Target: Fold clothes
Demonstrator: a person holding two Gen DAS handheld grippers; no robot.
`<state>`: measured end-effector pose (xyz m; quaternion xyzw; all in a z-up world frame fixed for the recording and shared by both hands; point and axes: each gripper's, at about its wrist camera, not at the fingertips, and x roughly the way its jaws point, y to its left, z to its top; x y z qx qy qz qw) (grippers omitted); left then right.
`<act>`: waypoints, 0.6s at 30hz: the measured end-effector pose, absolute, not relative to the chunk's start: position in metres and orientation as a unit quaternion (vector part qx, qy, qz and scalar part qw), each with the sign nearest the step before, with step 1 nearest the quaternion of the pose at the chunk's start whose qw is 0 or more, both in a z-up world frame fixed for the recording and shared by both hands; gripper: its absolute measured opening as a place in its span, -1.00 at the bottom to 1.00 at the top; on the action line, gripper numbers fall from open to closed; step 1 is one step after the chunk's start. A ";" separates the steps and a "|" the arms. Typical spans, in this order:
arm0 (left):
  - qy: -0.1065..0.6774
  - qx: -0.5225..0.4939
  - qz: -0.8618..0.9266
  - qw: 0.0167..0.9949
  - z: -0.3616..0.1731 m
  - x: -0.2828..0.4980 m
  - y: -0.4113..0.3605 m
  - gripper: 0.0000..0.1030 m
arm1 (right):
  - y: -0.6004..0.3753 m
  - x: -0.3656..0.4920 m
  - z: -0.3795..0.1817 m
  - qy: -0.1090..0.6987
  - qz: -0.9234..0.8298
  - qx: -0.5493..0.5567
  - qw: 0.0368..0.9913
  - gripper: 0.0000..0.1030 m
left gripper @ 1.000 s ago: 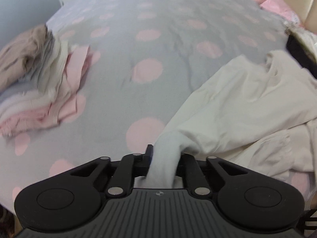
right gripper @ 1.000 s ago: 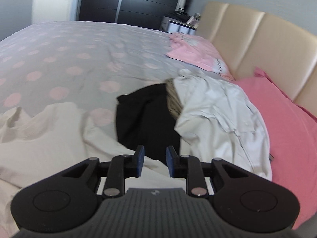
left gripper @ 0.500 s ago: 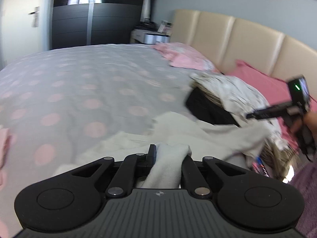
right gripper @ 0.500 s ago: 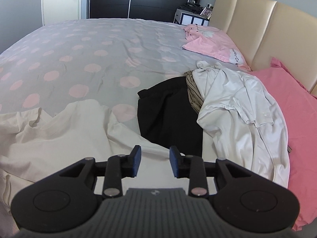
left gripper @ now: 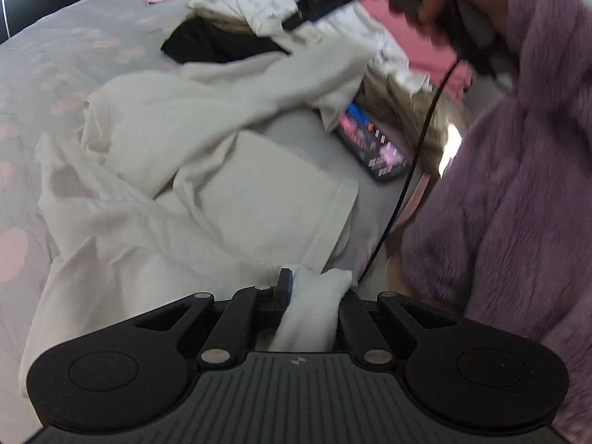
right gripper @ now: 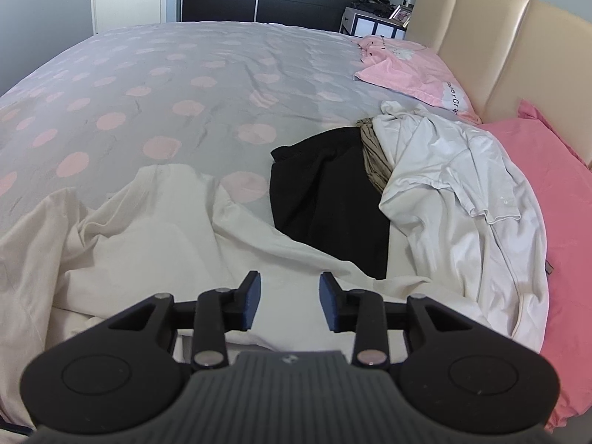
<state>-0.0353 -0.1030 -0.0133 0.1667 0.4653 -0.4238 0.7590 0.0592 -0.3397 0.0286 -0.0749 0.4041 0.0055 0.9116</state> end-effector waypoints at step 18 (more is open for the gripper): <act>0.514 0.158 -0.345 0.770 0.002 -0.044 -0.060 -0.90 | -0.301 0.051 0.030 0.405 0.059 -0.101 0.907 -0.07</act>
